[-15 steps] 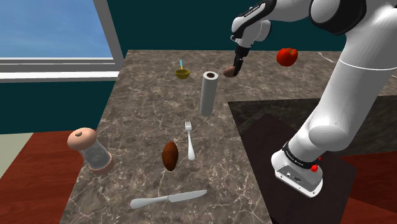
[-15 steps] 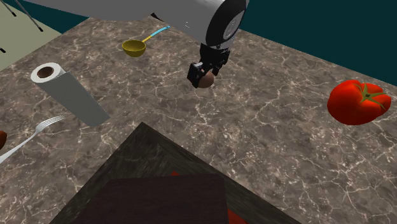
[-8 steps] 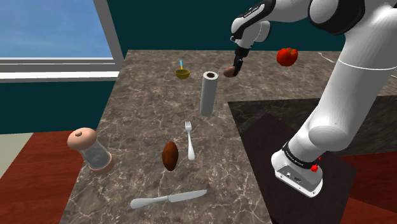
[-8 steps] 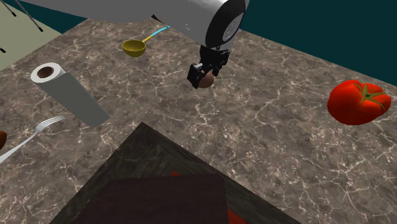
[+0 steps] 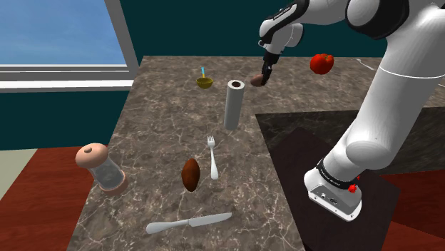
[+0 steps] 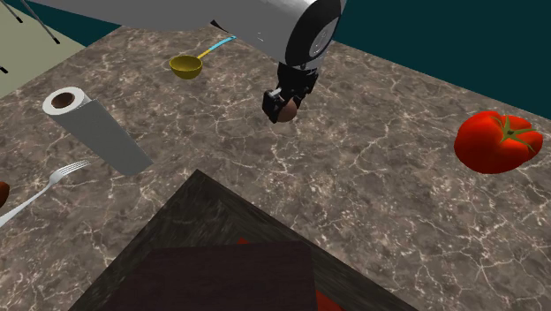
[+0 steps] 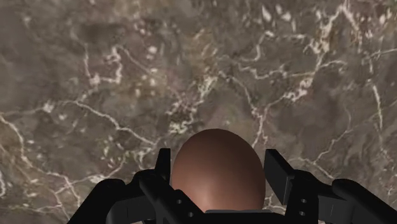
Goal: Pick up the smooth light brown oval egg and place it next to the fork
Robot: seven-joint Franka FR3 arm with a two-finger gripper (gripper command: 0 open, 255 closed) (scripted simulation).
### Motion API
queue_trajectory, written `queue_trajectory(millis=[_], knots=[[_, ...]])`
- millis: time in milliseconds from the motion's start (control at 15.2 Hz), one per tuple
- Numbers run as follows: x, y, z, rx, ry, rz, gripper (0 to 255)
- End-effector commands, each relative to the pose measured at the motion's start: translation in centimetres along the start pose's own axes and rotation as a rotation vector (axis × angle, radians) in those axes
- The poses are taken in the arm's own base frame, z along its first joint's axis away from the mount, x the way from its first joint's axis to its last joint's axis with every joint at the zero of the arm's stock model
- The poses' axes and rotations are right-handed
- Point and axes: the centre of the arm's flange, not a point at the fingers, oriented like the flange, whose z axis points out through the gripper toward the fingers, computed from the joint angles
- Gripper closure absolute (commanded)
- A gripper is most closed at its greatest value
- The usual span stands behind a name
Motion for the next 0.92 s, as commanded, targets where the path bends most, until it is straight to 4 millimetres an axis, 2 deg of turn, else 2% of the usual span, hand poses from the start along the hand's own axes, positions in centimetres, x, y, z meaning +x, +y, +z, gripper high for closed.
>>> queue_trajectory(millis=[0,66,858], knots=[[0.0,0.0,0.1,0.000,-0.001,0.000,255],[0.0,0.0,0.1,0.000,-0.001,0.000,255],[0.7,-0.7,-6.2,0.000,-0.001,0.000,255]])
